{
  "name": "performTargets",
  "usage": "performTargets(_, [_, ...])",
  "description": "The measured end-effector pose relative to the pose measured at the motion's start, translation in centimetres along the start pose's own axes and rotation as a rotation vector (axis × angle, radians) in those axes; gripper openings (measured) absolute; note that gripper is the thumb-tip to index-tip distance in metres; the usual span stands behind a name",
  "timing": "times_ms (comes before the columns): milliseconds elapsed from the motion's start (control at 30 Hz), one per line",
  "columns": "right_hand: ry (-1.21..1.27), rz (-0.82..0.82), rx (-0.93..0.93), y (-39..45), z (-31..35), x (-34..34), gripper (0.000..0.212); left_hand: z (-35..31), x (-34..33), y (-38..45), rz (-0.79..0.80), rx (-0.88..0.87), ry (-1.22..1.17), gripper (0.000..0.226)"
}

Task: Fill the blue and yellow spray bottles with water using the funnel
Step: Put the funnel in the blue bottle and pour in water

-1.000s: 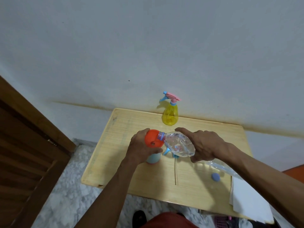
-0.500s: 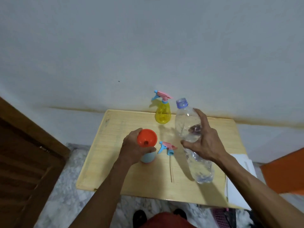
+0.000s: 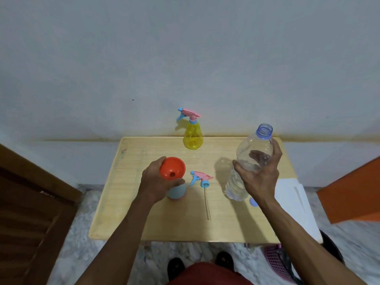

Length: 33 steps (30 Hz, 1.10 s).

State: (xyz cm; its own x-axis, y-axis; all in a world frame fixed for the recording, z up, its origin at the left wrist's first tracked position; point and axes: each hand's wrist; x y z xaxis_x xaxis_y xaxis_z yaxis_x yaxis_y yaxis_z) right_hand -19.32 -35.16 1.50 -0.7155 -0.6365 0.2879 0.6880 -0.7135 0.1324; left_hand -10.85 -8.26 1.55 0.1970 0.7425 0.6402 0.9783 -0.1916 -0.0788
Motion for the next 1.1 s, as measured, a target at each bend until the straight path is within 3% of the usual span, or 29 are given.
performTargets(700, [-0.015, 0.029, 0.055, -0.4, -3.1, 1.6, 0.118, -1.0, 0.4, -0.3, 0.031, 0.031, 0.027, 0.103])
performTargets(867, [-0.008, 0.047, 0.039, -0.8, -3.1, 2.2, 0.121, -1.7, 0.7, 0.4, 0.049, -0.017, 0.193, 0.095])
performTargets(1100, [-0.018, 0.063, 0.034, -1.0, -3.1, 2.5, 0.120, -3.3, 0.9, 1.6, 0.149, -0.019, 0.397, 0.102])
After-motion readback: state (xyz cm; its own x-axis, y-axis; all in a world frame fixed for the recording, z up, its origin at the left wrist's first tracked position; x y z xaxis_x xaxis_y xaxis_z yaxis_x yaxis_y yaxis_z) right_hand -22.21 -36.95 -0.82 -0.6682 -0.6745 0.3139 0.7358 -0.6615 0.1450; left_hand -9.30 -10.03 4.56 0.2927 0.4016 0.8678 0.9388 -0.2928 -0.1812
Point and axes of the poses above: each hand's wrist, its own y-axis towards the middle knuckle, its own x-axis out of the back of the hand, z = x × y, and after that the axes turned 6 degrees about -x, right-handed
